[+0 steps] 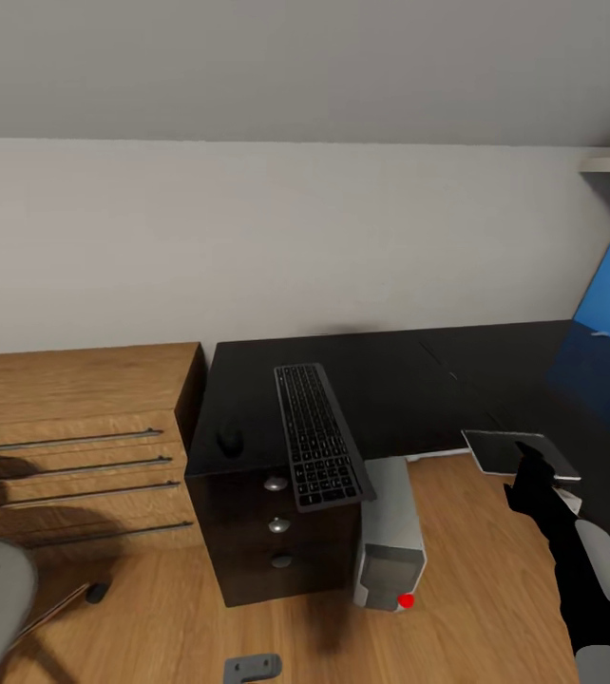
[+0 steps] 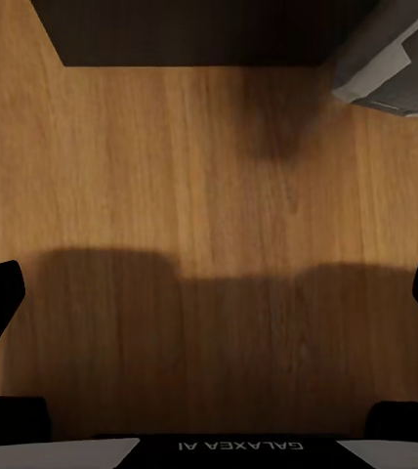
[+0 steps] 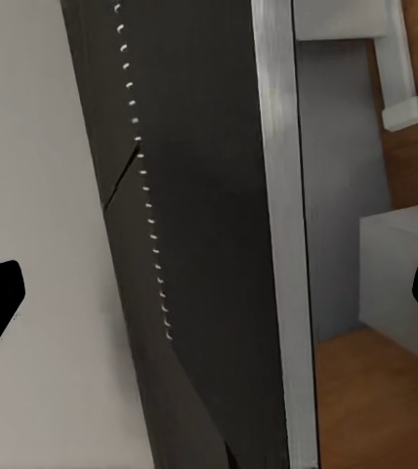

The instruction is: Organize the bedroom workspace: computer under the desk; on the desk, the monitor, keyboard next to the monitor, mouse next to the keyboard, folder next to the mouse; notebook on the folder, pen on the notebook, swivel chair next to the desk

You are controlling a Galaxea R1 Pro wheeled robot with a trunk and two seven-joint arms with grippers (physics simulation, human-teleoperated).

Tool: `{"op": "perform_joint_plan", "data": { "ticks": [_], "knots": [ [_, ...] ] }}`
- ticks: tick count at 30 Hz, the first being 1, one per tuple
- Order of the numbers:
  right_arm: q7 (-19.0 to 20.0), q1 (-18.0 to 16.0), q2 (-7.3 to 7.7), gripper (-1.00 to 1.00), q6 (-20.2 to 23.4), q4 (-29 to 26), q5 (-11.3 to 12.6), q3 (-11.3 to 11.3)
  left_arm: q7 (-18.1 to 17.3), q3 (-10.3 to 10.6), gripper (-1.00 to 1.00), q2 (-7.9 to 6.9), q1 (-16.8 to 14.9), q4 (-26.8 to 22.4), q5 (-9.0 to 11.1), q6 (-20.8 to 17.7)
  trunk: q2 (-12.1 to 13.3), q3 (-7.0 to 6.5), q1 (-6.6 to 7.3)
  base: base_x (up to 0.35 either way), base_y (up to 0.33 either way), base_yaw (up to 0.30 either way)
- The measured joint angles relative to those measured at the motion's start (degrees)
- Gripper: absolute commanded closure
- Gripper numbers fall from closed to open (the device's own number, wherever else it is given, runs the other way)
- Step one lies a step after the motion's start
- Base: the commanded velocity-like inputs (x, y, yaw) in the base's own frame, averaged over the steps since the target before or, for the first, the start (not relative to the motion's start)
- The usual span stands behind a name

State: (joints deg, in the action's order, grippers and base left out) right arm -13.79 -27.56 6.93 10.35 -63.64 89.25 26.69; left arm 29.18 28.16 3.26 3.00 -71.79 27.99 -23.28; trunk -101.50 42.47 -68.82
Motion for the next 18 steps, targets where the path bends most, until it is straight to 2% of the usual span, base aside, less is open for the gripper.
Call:
{"op": "perform_joint_plan", "data": {
  "ticks": [9,17,18],
  "knots": [
    [-0.1,0.0,-0.06,-1.0,-0.5,0.0,0.0,-0.1,0.0,0.0,-1.0,0.0,0.0,0.0,0.0,0.0,0.0,0.0,-0.01,0.03,0.0,0.0],
    [-0.2,0.0,-0.06,-1.0,-0.5,0.1,0.0,-0.1,0.0,-0.1,-1.0,0.0,0.0,0.0,0.0,0.0,0.0,0.0,0.0,0.188,0.0,0.0],
    [-0.2,0.0,-0.06,1.0,-0.5,0.1,0.0,-0.2,0.0,-0.1,-1.0,0.0,0.0,0.0,0.0,0.0,0.0,0.0,0.0,0.082,0.0,0.0]
  ]
}}
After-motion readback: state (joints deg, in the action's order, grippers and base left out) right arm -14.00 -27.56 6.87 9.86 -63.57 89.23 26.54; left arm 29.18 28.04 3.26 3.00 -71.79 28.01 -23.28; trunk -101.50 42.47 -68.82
